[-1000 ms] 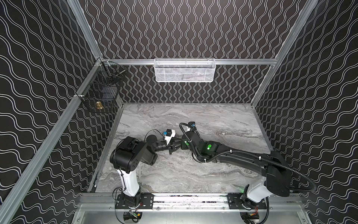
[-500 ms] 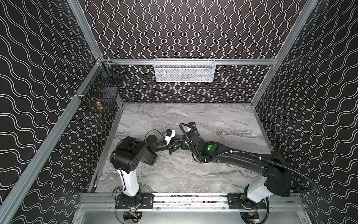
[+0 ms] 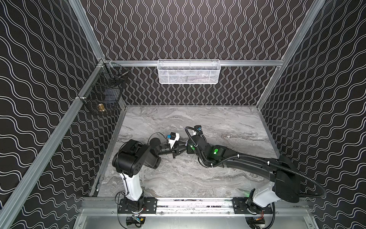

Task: Insert the wireless bluetooth earbuds into the charging case
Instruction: 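Push the lilac earbud into the open case's empty slot with the right gripper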

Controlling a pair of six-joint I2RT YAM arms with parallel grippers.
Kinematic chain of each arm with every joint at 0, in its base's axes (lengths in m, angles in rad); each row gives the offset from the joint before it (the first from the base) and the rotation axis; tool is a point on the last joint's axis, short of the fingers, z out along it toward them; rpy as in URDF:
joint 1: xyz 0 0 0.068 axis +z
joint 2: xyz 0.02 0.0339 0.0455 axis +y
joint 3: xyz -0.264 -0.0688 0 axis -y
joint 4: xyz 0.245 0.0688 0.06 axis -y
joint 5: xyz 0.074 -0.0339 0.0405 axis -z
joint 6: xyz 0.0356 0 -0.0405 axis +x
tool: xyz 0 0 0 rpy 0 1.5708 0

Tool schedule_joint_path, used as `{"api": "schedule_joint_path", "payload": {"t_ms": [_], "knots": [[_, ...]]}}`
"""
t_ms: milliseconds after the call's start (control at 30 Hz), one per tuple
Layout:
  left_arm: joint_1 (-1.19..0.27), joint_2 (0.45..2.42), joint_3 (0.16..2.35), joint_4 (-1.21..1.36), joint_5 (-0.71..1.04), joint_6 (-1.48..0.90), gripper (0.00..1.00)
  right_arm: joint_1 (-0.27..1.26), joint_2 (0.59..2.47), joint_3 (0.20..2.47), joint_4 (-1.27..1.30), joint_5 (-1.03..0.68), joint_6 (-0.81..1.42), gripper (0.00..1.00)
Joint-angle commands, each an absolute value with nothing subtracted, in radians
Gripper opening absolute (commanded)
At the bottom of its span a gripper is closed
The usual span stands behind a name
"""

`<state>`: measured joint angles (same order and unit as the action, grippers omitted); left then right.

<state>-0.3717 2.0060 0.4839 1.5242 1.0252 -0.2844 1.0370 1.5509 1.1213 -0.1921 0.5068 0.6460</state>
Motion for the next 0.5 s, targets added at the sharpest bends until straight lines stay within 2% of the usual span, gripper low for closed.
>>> {"api": "schedule_joint_path", "payload": {"t_ms": [0,467], "knots": [[-0.374,2.006,0.488,1.551,1.033,-0.282,0.23,1.037,1.553,1.136,-0.198,0.518,0.645,0.25],[-0.373,2.01,0.491,1.551,1.048,-0.288,0.23,1.035,1.548,1.108,-0.124,0.422,0.604,0.23]]}}
